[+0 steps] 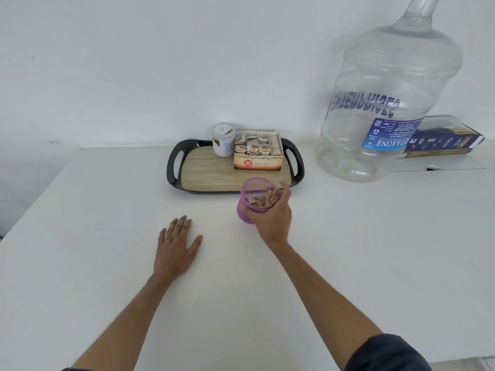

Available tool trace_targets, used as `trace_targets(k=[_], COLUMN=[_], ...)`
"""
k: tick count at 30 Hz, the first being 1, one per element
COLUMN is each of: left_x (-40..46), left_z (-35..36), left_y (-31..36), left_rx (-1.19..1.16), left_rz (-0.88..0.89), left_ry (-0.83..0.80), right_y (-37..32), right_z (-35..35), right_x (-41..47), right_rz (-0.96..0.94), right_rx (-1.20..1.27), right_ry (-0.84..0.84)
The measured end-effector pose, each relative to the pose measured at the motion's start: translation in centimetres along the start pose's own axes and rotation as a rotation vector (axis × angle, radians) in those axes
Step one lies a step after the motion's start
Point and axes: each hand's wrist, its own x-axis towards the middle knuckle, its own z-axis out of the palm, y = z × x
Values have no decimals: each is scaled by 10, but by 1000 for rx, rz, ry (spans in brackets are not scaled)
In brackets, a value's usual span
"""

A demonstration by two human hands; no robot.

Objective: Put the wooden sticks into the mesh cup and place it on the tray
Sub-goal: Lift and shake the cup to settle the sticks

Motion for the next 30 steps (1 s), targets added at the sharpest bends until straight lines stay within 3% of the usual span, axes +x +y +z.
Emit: trace_targets(k=[5,8,13,16,20,24,27,30], left_x=[0,1,0,1,-1,0,-1,0], left_z=[1,1,1,0,0,-1,-1,-2], left_y=[-2,-2,-1,0,0,1,1,1], left_rx=[2,2,6,3,4,3,-1,-2], left_rz=[-6,-1,-2,-2,-3,-4,-6,-3], left_ry=[-3,9,4,7,-2,-1,-3,8], right_y=[-4,-7,0,-3,-3,-5,-1,0], right_z=[-11,-15,-15,-18,-20,-21,-21,-19], right_x=[5,10,10,13,9,13,11,9], right_rz=[-77,-103,-79,-94,-121,-102,-57,-82], right_rx=[93,206,106,182,134,193,122,161], right_ry=[-8,115,-56,34,-79,14,-57,-10])
